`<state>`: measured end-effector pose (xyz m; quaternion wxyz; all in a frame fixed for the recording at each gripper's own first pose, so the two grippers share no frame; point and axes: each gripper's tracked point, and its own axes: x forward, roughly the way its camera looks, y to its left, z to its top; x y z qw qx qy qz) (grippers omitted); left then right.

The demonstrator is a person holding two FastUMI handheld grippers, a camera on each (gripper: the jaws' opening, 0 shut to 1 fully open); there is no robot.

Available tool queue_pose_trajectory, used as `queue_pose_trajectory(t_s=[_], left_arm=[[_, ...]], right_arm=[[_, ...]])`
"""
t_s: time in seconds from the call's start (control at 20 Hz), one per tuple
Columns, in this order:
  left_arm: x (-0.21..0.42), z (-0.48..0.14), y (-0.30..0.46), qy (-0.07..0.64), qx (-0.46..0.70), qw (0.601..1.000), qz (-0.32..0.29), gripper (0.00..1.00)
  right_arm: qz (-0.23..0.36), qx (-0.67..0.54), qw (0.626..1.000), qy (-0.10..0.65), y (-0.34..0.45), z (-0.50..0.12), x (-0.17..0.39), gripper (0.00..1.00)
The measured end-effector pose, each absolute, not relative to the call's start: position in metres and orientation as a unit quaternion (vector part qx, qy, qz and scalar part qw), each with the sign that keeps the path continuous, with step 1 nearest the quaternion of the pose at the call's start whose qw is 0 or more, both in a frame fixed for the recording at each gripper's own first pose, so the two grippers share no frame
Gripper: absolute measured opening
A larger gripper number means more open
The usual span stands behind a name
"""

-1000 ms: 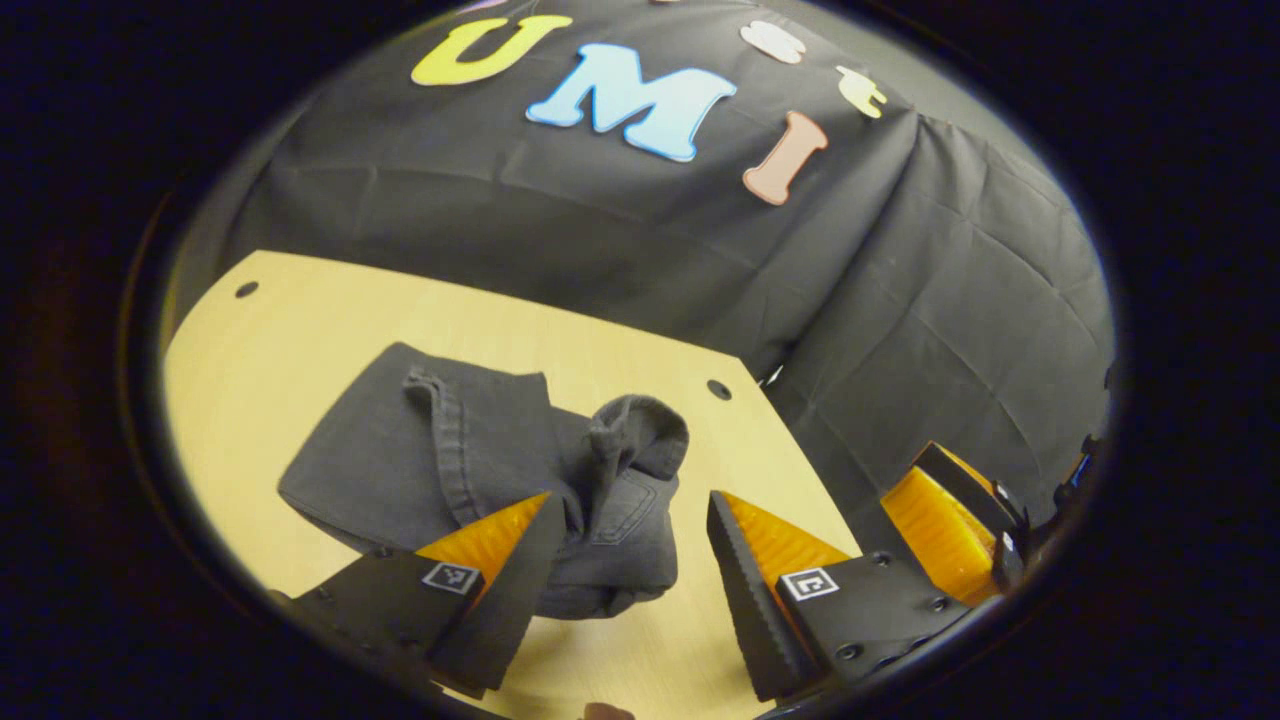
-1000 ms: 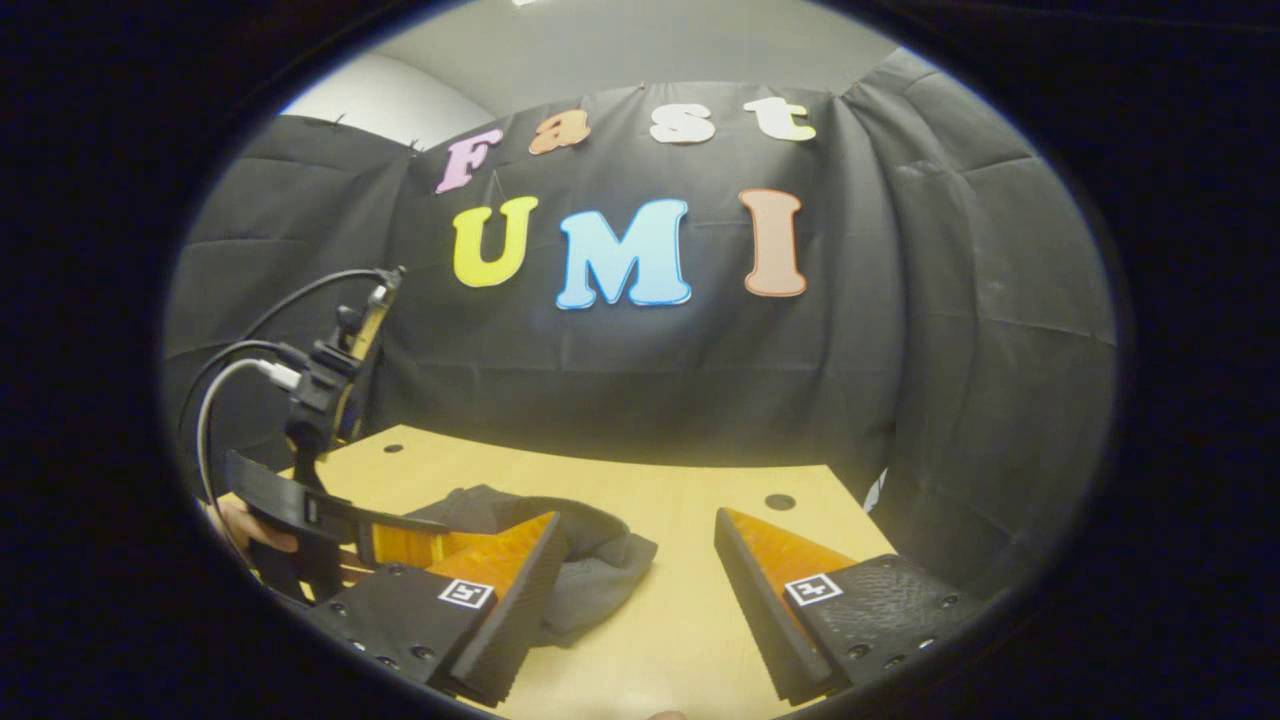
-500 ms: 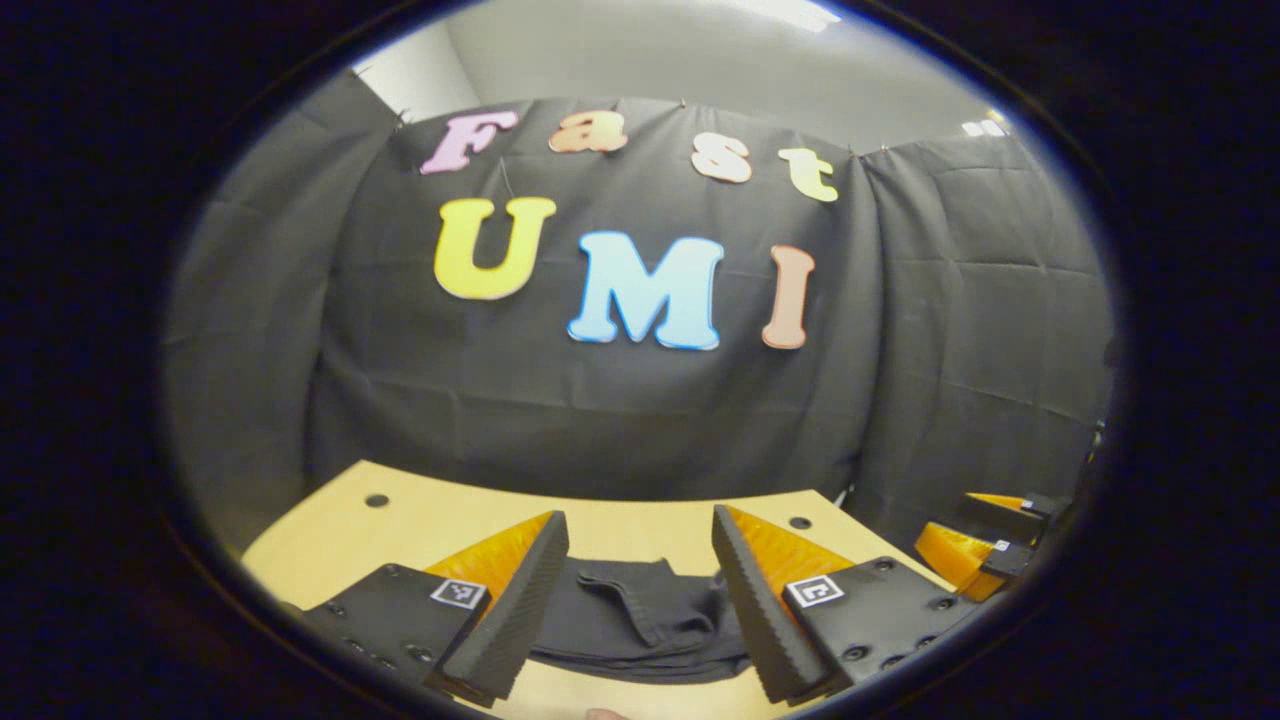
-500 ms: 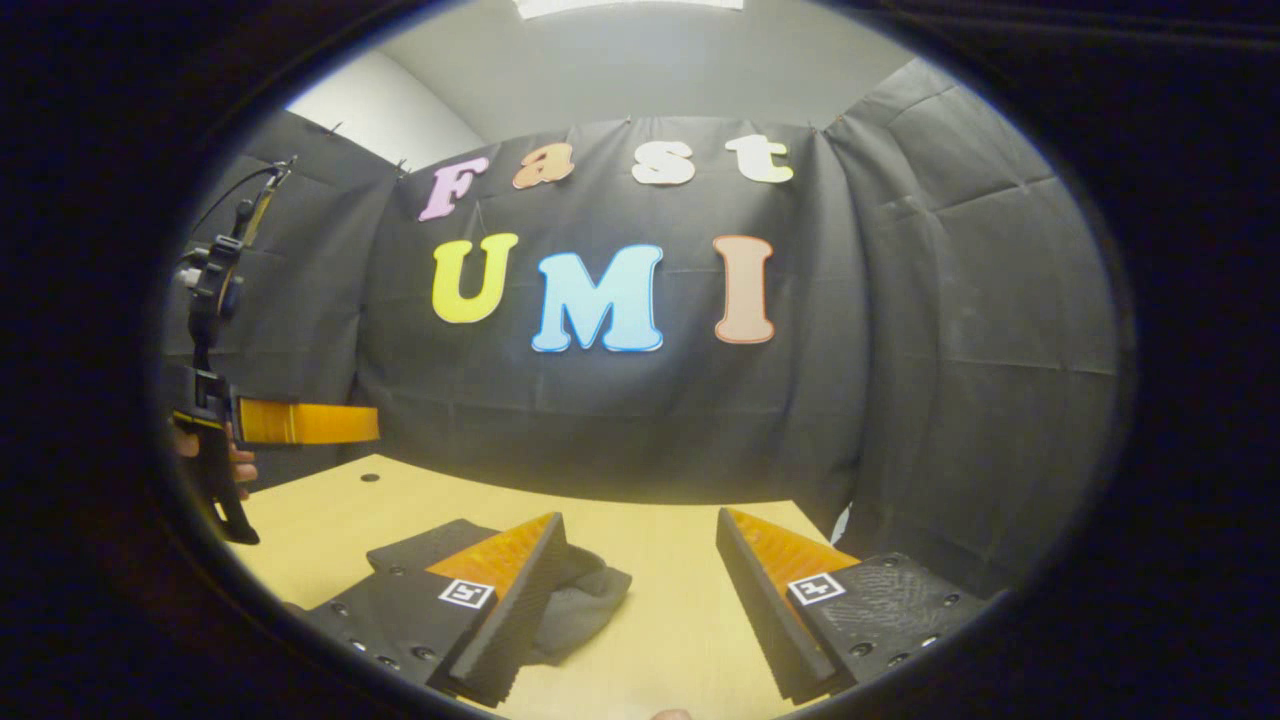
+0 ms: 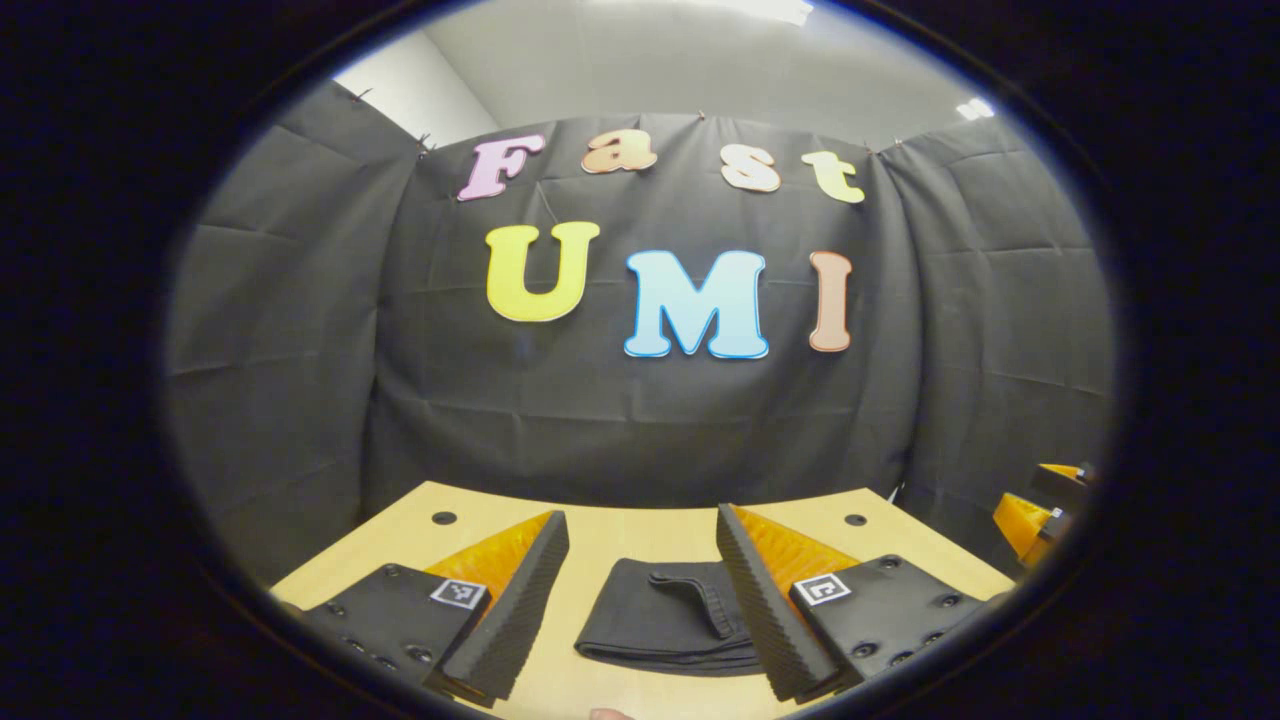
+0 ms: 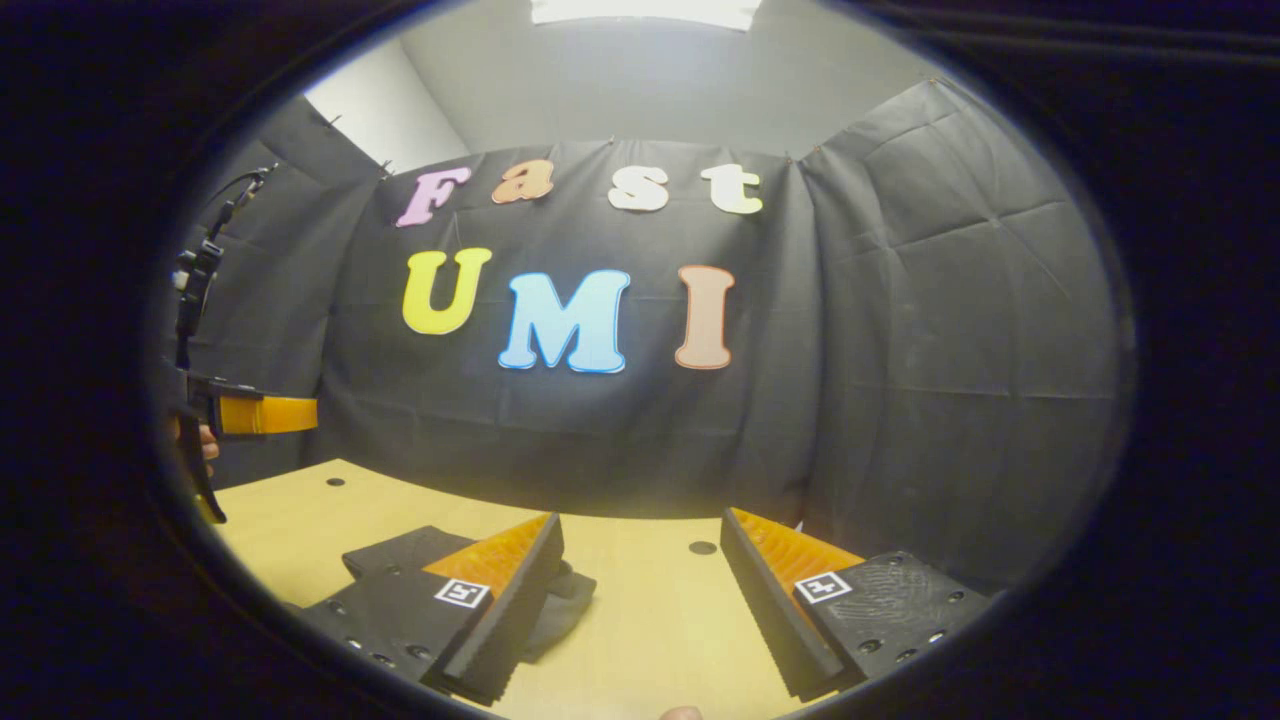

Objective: Grasp the waist and the cuffs of the jeans and fold them to make the two legs overlap; first hold the waist and fold one-third of the jeans toward the cuffs, then hold the cuffs and fold the remaining one-third in the same direction to finish folding.

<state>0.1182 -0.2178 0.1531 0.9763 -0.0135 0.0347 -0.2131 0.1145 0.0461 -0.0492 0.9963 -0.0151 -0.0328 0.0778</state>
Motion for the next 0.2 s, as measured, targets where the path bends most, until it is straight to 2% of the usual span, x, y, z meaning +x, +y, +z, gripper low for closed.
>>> queue_pose_trajectory(t_s=[0.2], left_arm=[[0.1236, 0.1558, -0.2126, 0.028, -0.01, 0.977, -0.213, 0.95]], right_arm=[[0.058, -0.014, 0.998, -0.033, 0.039, -0.041, 0.1125, 0.94]])
